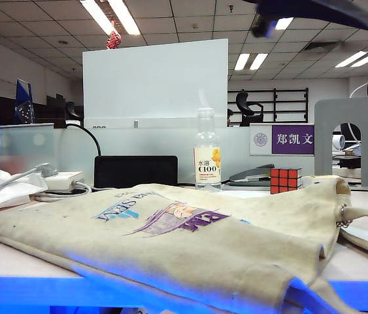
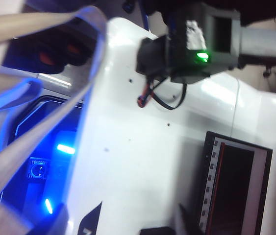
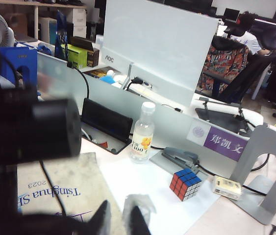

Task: Take the glasses case out of the canvas bag and put it on the table.

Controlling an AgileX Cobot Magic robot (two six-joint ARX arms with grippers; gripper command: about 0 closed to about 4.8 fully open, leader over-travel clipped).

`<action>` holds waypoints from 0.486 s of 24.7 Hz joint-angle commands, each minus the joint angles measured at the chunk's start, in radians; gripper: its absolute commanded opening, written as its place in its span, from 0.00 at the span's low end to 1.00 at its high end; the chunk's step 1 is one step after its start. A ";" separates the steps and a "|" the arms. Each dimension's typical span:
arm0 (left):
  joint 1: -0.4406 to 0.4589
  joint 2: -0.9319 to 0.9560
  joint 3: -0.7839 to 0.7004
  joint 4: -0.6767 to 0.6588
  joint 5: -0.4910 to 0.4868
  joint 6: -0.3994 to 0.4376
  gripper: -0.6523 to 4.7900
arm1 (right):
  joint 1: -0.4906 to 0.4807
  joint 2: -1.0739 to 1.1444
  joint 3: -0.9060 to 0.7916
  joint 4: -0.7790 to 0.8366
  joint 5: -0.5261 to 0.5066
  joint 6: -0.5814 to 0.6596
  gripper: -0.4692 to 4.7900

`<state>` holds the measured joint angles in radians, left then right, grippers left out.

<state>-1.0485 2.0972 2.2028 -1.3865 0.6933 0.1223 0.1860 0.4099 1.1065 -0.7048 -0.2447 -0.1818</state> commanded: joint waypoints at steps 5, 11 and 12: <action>-0.110 0.084 -0.005 0.162 0.013 0.001 0.92 | 0.002 -0.011 0.052 -0.121 0.006 -0.001 0.20; -0.159 0.211 -0.005 0.174 -0.096 -0.034 0.99 | 0.003 -0.044 0.058 -0.140 0.003 0.050 0.20; -0.160 0.226 -0.005 0.175 -0.112 -0.039 0.99 | 0.002 -0.056 0.062 -0.141 0.003 0.050 0.20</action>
<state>-1.2106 2.3135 2.1952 -1.2098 0.6193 0.0925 0.1879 0.3679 1.1564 -0.8566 -0.2390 -0.1455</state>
